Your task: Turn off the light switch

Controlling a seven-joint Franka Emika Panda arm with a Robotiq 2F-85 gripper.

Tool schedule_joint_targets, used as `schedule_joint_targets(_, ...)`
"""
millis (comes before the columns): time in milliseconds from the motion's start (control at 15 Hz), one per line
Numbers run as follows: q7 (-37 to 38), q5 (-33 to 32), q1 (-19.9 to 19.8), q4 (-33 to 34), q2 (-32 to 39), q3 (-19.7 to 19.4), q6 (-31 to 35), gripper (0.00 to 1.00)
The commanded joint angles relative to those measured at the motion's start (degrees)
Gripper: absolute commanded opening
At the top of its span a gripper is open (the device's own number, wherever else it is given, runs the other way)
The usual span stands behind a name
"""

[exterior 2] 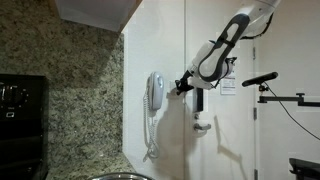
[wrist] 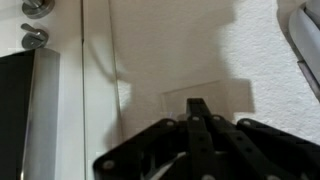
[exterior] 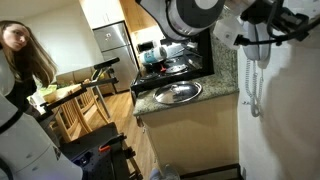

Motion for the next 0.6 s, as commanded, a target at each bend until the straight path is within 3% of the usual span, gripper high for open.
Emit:
schedule_joint_targets(0, -0.1, 0.1, 0.7, 0.7, 0.6, -0.4, -0.1, 0.00)
schedule_joint_targets(533, -0.3, 0.3, 2.0, 3.0, 2.0, -2.0, -1.2, 0.00)
